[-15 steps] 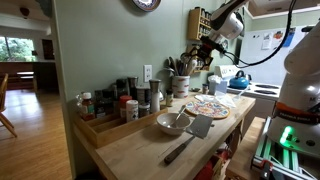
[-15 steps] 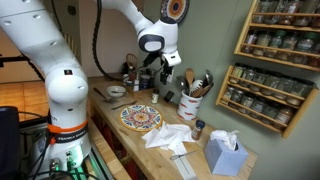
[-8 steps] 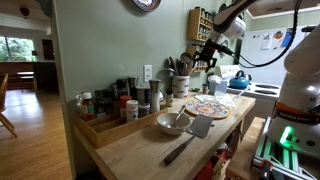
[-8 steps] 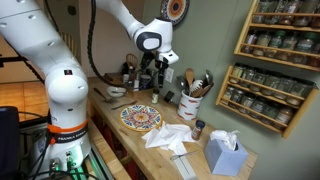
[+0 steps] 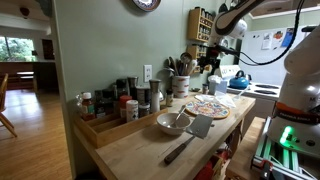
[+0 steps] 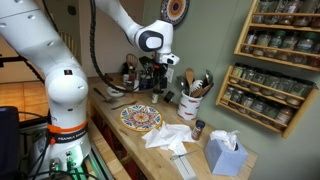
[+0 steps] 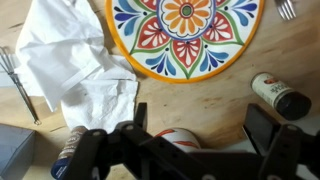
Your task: Put the wooden spoon in the silver container
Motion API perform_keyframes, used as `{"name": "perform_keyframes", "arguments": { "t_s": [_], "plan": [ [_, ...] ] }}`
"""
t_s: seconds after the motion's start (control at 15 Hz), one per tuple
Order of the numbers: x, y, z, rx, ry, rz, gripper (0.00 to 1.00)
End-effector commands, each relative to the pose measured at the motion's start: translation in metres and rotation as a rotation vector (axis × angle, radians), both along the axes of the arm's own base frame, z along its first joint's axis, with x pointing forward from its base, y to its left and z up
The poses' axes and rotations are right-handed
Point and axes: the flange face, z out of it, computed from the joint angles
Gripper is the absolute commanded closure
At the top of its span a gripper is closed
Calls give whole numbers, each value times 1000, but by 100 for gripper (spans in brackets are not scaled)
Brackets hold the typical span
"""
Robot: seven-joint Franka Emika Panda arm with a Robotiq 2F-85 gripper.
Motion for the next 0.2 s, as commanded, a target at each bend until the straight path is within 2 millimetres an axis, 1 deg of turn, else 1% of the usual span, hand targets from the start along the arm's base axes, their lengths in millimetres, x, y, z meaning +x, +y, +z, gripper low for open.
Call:
{"name": "perform_keyframes", "arguments": {
  "t_s": [0.0, 0.13],
  "plan": [
    [-1, -3, -1, -10, 9, 30, 0],
    [-3, -5, -3, -17, 16, 56, 0]
  ]
}}
